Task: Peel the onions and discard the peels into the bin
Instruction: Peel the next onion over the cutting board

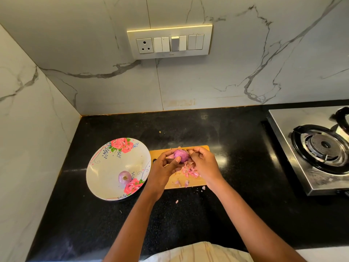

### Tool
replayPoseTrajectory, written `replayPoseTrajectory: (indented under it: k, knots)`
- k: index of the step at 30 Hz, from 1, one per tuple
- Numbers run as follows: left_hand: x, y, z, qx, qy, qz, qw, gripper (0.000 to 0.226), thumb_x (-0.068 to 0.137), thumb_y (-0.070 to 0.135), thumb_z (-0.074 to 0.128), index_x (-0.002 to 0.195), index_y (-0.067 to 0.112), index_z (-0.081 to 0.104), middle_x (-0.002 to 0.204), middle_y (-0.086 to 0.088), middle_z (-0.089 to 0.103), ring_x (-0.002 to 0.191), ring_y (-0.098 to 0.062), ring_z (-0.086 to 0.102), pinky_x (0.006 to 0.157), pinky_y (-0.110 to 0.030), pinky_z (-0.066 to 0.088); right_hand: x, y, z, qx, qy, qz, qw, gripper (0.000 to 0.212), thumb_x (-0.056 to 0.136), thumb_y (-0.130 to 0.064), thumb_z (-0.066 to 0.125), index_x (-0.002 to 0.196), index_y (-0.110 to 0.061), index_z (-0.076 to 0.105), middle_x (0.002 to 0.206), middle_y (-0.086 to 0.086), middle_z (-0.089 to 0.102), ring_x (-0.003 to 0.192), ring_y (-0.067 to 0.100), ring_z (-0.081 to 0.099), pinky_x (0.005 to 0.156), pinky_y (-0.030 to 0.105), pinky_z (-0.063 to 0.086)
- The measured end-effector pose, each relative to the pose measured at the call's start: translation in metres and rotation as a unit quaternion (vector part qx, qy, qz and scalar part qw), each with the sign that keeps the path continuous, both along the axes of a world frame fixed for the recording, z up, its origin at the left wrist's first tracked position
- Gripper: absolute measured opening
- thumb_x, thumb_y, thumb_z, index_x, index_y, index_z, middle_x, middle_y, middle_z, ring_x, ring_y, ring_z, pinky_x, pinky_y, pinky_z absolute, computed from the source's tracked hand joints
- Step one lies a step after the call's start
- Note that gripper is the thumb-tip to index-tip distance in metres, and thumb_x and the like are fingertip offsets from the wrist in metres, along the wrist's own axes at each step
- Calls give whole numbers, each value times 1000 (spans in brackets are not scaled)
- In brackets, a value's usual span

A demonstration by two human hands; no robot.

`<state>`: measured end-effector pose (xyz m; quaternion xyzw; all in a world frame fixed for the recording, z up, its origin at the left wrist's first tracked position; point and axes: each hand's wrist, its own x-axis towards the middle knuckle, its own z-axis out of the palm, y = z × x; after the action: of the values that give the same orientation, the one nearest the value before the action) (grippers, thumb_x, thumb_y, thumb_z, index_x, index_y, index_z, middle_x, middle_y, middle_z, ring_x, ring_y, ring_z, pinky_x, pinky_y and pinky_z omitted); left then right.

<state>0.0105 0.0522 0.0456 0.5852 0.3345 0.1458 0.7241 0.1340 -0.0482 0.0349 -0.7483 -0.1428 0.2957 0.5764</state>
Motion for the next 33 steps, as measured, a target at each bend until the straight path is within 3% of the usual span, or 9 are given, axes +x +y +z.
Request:
replayPoseTrajectory:
  k: [4,9,13,16,19,23,26,30,33]
  knots:
    - [-2,3,-5,-36,3,27,999,41,96,31,64,134,19,56,115,-9,73,101,-19,75,86,-24,58,1,-5,-1,-34,-56,30,997,21,101,-10,56,98,-25,72,100,-11,71,96,8,68,82,24,56]
    - [-6,4,-7,-52,-2,39,998,39,98,29,61,135,16,56,108,-5,76,101,-20,74,85,-24,58,-1,-8,2,-46,-46,55,996,22,102,-13,48,90,-13,66,89,-9,67,85,14,62,65,9,41]
    - [-6,5,-7,-70,-2,46,996,42,98,34,61,135,16,55,108,-6,76,101,-22,74,89,-28,58,-3,-6,0,-61,-55,101,991,33,108,-37,42,95,-20,67,100,-4,68,97,9,62,81,24,45]
    - [-5,6,-7,-89,3,50,995,41,99,35,60,135,15,55,110,-10,75,99,-22,74,89,-30,58,-5,-6,1,-51,-80,109,990,35,104,-50,46,110,-24,68,109,-6,69,103,5,62,83,21,47]
    - [-4,5,-8,-81,-1,29,996,40,99,35,60,134,16,56,111,-10,75,102,-25,73,91,-32,57,-8,-4,2,1,-15,106,994,35,100,-50,55,120,-25,69,112,-8,72,106,4,66,88,20,51]
    - [-3,3,-7,-65,-15,17,998,34,100,30,58,131,14,58,112,-14,74,102,-26,73,89,-29,57,-13,1,0,65,79,36,994,18,97,-38,67,100,-22,75,99,0,75,94,14,71,80,25,53]
    - [-2,4,-6,-63,-15,9,998,32,100,30,58,130,16,59,113,-14,73,100,-24,73,89,-29,57,-10,1,1,80,87,18,993,15,99,-29,65,91,-20,75,91,3,73,82,11,69,77,25,53]
    - [-2,5,-9,-65,-18,10,998,29,103,29,55,128,14,58,112,-14,73,100,-25,72,92,-34,56,-11,0,2,80,97,55,991,21,100,-31,64,113,-18,73,107,5,75,96,15,70,81,22,54]
    - [-1,3,-10,-82,-23,20,996,24,106,26,50,123,12,57,111,-15,73,97,-24,71,91,-33,57,-9,0,0,95,117,67,986,26,97,-29,67,120,-19,72,116,5,73,110,20,69,93,31,56]
